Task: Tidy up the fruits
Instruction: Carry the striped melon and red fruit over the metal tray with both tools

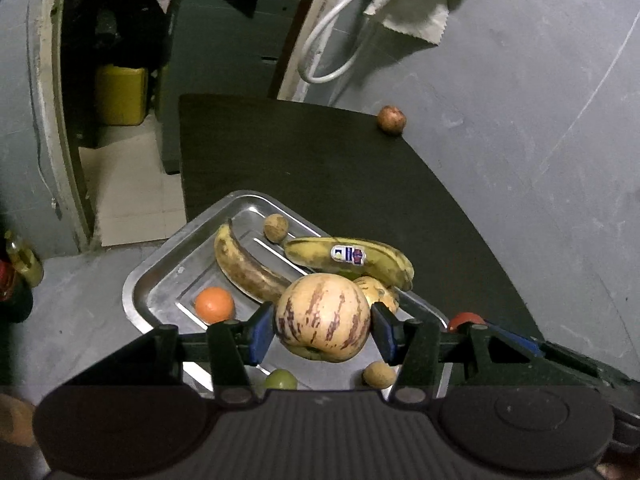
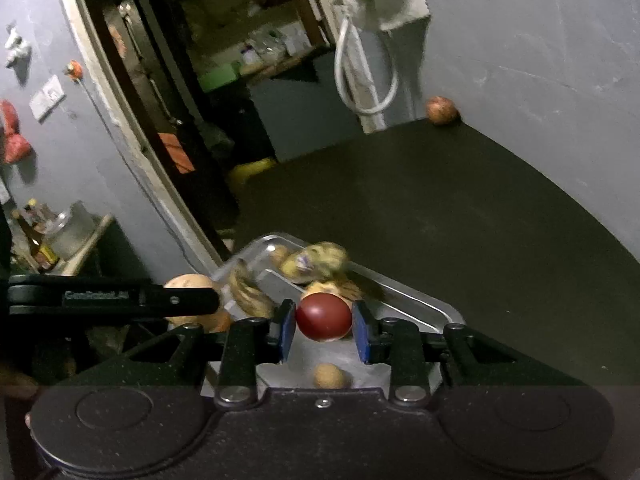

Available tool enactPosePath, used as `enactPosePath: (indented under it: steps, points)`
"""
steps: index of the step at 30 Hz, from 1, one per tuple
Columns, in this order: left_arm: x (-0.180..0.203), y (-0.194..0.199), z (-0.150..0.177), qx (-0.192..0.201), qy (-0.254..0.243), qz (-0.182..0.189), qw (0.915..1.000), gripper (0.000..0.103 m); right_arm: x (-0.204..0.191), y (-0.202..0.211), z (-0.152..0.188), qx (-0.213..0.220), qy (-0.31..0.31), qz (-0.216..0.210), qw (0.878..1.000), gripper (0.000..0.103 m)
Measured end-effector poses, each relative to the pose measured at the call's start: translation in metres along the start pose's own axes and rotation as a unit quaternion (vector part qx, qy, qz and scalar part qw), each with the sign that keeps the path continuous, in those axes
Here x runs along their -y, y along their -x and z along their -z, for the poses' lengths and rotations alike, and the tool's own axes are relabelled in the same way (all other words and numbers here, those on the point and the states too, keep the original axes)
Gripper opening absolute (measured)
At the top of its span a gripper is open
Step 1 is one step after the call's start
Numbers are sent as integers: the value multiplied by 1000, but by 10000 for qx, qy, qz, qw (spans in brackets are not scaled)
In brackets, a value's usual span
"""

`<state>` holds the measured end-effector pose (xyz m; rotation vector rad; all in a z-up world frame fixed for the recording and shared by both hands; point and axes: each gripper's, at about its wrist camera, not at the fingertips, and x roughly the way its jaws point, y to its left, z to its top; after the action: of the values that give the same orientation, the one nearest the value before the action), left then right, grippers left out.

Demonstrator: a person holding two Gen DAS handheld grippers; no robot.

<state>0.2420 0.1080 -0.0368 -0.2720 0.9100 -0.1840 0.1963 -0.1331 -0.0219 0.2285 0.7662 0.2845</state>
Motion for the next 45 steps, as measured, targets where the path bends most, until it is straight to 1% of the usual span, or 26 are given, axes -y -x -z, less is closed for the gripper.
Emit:
enactPosePath:
  steps: [2,6,10,19,31,45]
  points:
    - [-1,-4,0,-54,18,-23,10000,55,3,-2,1,-31,25,79,10000,32]
    - [-4,-11,1,-148,67,56,9999,55,5,-9,5,-151,-57,200,9997,32]
    - [-4,-17,1,-192,-30,64,9998,55,2,-13,6,-204,-32,254,9995,32]
    - [-6,-32,0,-421,-203,62,9989,55,4,-17,4,-265,-146,486,9984,33]
    - [-5,-50,0,-716,-542,131,9959,55,6,-30,5,-437,-173,676,9966,33]
    - [-5,-69,-3,-1055,-654,153,9922,55,6,-50,11,-726,-60,829,9939,33]
